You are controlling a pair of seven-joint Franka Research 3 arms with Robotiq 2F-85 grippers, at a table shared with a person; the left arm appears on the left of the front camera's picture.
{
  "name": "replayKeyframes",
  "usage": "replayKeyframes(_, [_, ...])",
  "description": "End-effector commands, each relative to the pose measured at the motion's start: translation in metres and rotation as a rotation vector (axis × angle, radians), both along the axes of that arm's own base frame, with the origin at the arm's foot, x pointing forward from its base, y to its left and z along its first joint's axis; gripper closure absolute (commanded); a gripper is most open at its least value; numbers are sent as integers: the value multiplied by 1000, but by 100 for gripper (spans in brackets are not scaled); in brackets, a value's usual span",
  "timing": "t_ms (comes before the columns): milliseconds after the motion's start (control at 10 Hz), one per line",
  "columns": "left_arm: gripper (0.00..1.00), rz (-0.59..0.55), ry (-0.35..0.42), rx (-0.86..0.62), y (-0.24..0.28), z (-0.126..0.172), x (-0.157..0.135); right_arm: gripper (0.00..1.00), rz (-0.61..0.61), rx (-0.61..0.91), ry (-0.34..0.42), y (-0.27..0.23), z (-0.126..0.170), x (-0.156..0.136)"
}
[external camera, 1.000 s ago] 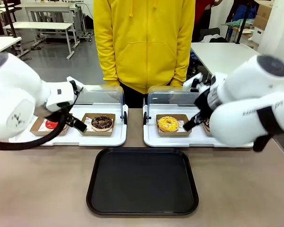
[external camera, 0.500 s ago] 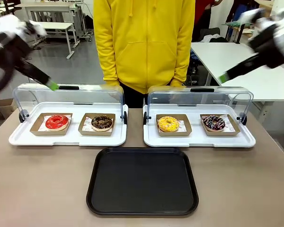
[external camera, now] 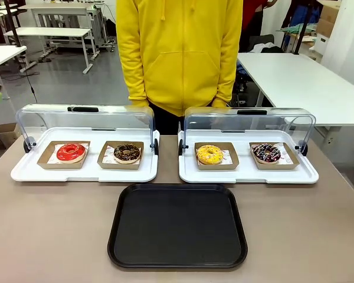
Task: Move the second donut from the left to the tray.
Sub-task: Pick up the Paper togo box containing the Donut indicated by the person and place it on the Handle tray.
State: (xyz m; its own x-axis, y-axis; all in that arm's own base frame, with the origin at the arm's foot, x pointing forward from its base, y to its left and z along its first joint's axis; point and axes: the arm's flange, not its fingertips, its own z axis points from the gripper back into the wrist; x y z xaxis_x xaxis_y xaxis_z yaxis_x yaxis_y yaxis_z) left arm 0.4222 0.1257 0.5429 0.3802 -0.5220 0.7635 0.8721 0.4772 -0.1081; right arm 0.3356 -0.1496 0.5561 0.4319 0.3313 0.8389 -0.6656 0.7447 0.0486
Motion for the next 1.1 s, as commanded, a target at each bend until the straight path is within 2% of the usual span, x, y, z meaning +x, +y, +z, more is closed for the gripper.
replayKeyframes(0, [0,-33,6,-126,25,-19,19,0,92,69,-45,-18,-8,9])
replayKeyframes(200, [0,-7,11,-187,39,-32,16,0,112,107,-69,-38,-22,9])
replayKeyframes(400, [0,-20,-13,-173,31,-33,9,0,124,137,-92,-45,-30,8])
replayKeyframes(700, [0,7,-58,-157,31,-35,16,0,127,137,-113,-50,-30,11])
replayKeyframes(800, [0,-6,4,-162,33,-35,12,0,109,144,-88,-43,-31,6])
replayKeyframes(1000, [0,-6,4,-162,33,-35,12,0,109,144,-88,-43,-31,6])
